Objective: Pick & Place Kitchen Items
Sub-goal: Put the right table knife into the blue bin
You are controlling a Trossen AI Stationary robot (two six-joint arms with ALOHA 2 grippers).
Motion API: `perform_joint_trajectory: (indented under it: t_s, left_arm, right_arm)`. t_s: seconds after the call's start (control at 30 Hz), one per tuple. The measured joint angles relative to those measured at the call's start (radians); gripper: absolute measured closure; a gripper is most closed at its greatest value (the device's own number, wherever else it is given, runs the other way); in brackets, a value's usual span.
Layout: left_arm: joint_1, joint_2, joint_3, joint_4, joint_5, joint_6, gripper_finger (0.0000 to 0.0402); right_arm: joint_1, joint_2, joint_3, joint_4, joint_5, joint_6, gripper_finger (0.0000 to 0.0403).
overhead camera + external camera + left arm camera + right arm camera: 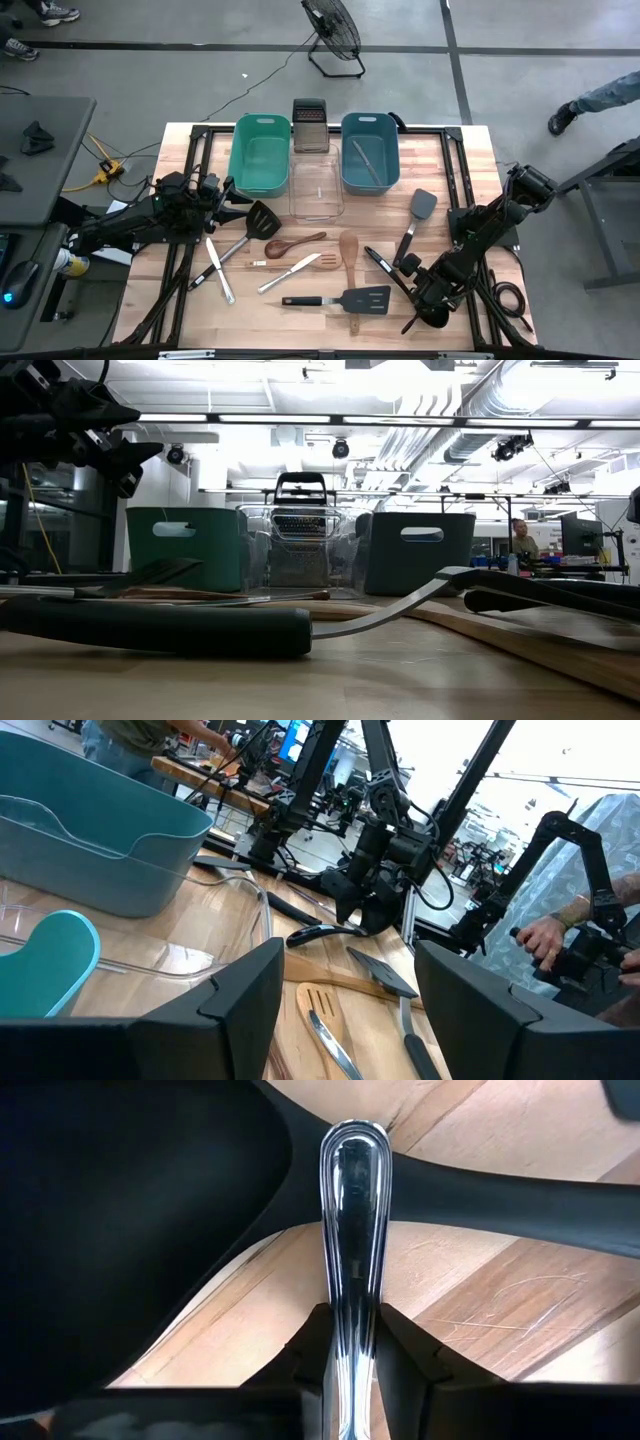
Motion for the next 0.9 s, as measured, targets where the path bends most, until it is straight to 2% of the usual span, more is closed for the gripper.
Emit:
perform_joint_trajectory:
  t_s: [0.47,0.9]
  left_arm:
    - [0.000,0.000,0.000,0.000,0.000,0.000,0.0178]
    - [0.000,0.000,0.000,0.000,0.000,0.000,0.0178]
  right_arm:
    - [0.000,-0.072,0.000,-0.015,0.029,0.081,0.0359]
    - [-0.037,-0.190,0.024,-0.038,0.138,0.238,0.0359]
